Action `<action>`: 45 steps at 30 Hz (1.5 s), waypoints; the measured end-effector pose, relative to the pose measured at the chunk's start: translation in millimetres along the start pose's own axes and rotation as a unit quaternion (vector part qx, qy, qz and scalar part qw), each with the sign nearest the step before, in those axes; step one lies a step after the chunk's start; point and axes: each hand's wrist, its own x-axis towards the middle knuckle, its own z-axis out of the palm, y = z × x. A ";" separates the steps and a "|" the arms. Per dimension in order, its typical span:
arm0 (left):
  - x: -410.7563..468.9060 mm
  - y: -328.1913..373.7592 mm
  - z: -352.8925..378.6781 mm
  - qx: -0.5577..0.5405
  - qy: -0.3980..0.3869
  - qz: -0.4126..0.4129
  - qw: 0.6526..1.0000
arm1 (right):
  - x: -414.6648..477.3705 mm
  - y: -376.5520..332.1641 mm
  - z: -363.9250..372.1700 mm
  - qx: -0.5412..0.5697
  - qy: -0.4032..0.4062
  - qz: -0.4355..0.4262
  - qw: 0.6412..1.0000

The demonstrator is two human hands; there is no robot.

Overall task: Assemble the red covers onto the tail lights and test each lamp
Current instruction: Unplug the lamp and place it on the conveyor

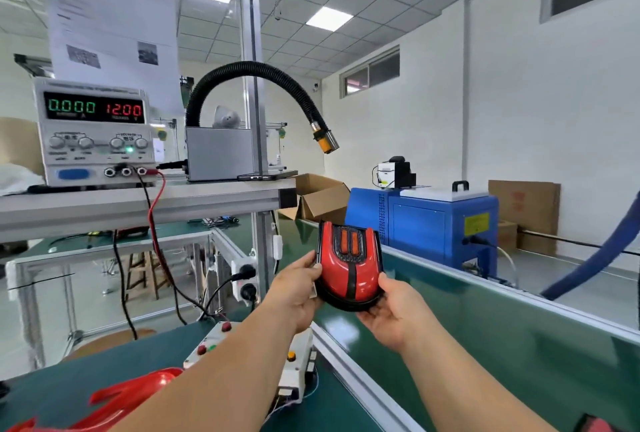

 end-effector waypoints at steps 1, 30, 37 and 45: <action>1.6 -0.8 -1.5 0.002 0.000 0.000 1.000 | 2.0 1.4 -0.1 -0.001 -0.002 0.002 1.000; -77.2 -45.3 24.0 0.075 -0.121 0.056 0.988 | -97.0 29.2 -64.3 0.093 0.085 -0.040 0.991; -119.6 -90.5 70.6 0.089 -0.209 0.021 0.974 | -166.1 18.1 -118.2 0.111 0.158 -0.118 0.974; -154.1 -143.8 125.5 0.096 -0.284 -0.041 0.953 | -226.1 9.9 -167.3 0.191 0.238 -0.183 0.934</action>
